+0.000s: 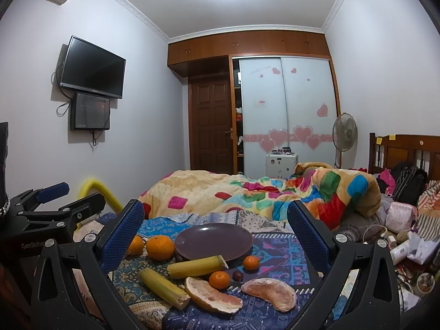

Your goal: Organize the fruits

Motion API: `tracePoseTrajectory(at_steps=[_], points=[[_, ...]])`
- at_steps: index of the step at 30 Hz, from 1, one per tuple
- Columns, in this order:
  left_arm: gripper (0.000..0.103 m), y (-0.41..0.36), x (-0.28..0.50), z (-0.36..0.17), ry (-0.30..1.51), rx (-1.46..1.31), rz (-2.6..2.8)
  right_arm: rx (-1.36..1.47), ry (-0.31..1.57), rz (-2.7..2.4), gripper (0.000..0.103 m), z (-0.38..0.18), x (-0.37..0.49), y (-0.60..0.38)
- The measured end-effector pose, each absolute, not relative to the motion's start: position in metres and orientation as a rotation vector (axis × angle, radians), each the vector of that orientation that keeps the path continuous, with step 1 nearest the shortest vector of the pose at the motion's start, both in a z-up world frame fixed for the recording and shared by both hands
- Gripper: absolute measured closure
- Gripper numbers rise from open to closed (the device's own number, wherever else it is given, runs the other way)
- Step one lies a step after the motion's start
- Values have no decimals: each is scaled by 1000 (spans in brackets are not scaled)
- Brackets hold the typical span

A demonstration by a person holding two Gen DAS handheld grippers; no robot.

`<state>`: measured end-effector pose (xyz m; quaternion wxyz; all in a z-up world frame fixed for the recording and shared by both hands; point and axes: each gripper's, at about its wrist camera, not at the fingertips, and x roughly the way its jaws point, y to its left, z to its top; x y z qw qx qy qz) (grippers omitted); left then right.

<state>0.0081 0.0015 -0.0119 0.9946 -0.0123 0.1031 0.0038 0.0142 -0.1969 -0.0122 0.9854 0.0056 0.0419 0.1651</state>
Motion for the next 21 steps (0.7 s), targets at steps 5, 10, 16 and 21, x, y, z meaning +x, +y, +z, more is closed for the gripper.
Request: tracePoseTrajectory(at_steps=[5, 10, 16, 21], points=[[6, 0, 15, -24, 240, -19, 0, 1, 114, 330, 0, -21, 20, -200], [12, 1, 28, -44, 321, -19, -8, -13, 196, 325, 11, -39, 34, -207], [12, -4, 45, -77, 446, -5, -16, -37, 310, 312, 16, -69, 49, -218], [11, -10, 62, -108, 574, -39, -44, -57, 372, 282, 16, -87, 56, -224]])
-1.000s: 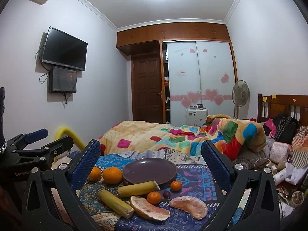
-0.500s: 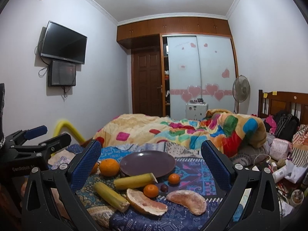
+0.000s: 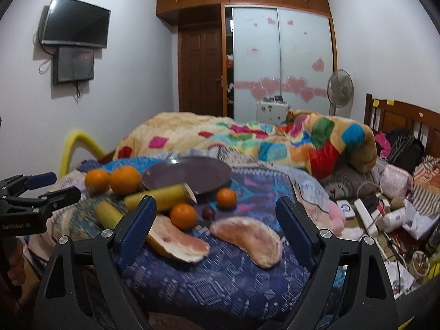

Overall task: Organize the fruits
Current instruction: 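Grasp the large yellow cylinder with the left tool while the right tool grasps a pomelo wedge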

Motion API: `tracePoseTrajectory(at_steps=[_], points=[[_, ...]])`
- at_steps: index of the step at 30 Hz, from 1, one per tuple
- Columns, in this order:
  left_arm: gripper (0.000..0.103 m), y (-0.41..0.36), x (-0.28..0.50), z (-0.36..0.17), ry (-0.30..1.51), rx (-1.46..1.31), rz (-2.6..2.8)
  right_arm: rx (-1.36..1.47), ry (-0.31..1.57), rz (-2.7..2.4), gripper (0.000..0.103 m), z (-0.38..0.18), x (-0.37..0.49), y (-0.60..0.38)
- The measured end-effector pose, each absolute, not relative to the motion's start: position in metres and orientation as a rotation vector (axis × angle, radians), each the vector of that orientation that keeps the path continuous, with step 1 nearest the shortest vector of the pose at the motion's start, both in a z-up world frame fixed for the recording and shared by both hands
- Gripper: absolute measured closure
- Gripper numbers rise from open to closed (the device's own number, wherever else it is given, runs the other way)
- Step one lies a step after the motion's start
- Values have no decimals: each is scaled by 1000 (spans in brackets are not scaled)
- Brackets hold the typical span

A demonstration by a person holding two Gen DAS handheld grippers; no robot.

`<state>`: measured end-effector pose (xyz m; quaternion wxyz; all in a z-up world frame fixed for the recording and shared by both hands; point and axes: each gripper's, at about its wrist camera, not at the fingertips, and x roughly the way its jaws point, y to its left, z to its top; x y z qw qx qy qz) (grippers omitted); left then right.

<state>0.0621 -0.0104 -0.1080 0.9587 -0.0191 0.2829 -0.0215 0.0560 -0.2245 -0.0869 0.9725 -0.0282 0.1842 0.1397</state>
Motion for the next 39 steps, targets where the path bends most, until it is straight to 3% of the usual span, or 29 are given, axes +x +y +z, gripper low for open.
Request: tracePoseTrajectory(at_steps=[6, 9, 23, 25, 29, 32, 34, 39], points=[[9, -35, 77, -127, 648, -35, -109, -89, 453, 256, 16, -106, 65, -235], [3, -46, 80, -129, 648, -22, -117, -86, 483, 238, 16, -112, 74, -240], [2, -36, 86, -148, 679, 15, -70, -98, 593, 210, 16, -141, 112, -260], [2, -25, 83, -148, 683, 18, -50, -105, 602, 219, 23, -144, 114, -259], [2, -1, 79, -150, 694, 23, 18, -99, 607, 236, 27, -146, 116, -258], [2, 17, 78, -151, 705, 20, 74, -78, 608, 240, 38, -145, 116, -257], [2, 26, 79, -152, 718, -1, 88, -82, 604, 245, 56, -145, 114, -252], [3, 37, 78, -147, 727, -87, 52, -94, 602, 240, 62, -144, 105, -242]])
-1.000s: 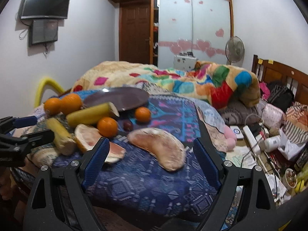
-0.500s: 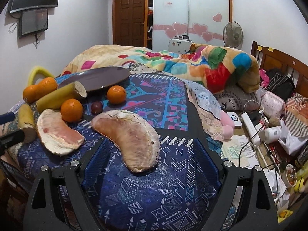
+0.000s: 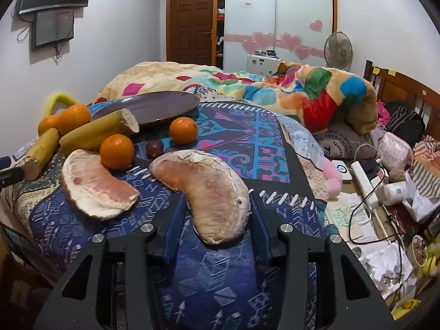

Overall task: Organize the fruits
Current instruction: 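Grasp the large yellow cylinder with the left tool while the right tool grasps a pomelo wedge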

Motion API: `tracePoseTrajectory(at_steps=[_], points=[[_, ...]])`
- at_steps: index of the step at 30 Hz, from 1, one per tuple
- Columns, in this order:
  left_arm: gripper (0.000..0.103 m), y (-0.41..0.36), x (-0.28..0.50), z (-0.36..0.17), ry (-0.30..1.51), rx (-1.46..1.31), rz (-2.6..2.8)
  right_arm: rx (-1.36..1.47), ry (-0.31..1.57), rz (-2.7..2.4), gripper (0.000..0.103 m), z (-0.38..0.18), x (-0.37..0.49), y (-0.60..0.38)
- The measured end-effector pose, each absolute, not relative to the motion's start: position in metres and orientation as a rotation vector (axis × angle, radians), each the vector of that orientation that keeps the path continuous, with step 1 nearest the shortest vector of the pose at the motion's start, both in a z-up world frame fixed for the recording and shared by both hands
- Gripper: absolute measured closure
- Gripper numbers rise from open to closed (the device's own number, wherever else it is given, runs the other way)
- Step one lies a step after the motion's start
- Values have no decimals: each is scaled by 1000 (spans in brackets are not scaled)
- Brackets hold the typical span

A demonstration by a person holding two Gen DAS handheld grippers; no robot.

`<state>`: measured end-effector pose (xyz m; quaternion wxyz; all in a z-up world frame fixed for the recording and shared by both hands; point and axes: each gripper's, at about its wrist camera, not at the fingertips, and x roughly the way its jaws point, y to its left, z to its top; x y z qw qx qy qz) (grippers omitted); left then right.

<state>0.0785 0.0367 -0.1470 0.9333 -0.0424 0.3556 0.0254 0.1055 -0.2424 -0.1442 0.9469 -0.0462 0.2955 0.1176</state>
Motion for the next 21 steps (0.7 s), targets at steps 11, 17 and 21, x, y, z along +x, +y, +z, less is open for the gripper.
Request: tracePoseTrajectory(at_steps=[11, 17, 21], points=[[3, 2, 116, -148, 720, -23, 73, -62, 663, 331, 59, -138, 103, -247], [29, 8, 123, -157, 758, -28, 75, -121, 675, 342, 46, -141, 120, -240], [42, 15, 114, -156, 769, -44, 35, -141, 678, 365, 45, -143, 129, -234]])
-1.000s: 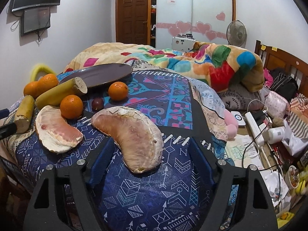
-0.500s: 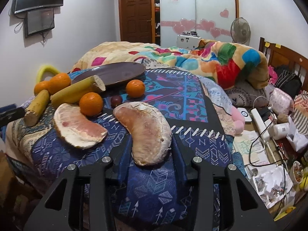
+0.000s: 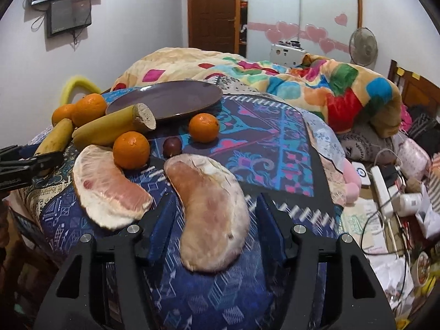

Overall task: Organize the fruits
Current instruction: 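Grasp the large yellow cylinder with the left tool while the right tool grasps a pomelo wedge, then lift the yellow cylinder with the left tool while the right tool carries the pomelo wedge over the plate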

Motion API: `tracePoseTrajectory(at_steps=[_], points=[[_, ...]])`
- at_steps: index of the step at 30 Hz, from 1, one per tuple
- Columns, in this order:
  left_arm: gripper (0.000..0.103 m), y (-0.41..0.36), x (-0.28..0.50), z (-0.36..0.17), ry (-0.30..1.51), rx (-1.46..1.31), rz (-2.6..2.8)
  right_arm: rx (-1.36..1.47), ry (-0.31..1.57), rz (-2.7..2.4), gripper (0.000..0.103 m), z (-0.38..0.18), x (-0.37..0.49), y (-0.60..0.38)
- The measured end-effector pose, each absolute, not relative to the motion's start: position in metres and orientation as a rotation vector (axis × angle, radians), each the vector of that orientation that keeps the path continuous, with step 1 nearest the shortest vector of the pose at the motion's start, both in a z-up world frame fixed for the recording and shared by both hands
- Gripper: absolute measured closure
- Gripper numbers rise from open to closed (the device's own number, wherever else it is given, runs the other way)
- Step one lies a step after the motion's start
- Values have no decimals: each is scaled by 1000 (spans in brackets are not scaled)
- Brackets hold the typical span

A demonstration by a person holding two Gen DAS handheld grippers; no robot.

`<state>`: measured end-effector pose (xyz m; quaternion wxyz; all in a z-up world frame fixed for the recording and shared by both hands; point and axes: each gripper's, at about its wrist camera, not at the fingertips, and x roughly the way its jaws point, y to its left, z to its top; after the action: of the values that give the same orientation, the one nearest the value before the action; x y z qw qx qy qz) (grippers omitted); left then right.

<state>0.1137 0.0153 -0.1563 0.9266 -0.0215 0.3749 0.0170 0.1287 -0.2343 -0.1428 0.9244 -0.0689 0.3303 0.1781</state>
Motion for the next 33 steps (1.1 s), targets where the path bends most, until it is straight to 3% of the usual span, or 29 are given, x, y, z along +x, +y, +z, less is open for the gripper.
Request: tracePoseTrajectory(at_steps=[2, 7, 20, 25, 33], points=[[53, 15, 105, -154, 764, -17, 29, -152, 674, 382, 45, -144, 131, -231], [61, 24, 91, -154, 789, -5, 26, -155, 663, 382, 59, -144, 129, -228], [56, 41, 121, -142, 885, -32, -34, -162, 645, 368, 70, -134, 123, -230], [56, 44, 147, -144, 945, -26, -61, -144, 622, 378, 80, -125, 121, -234], [56, 44, 164, -149, 977, -19, -59, -144, 608, 379, 82, -122, 120, -233]])
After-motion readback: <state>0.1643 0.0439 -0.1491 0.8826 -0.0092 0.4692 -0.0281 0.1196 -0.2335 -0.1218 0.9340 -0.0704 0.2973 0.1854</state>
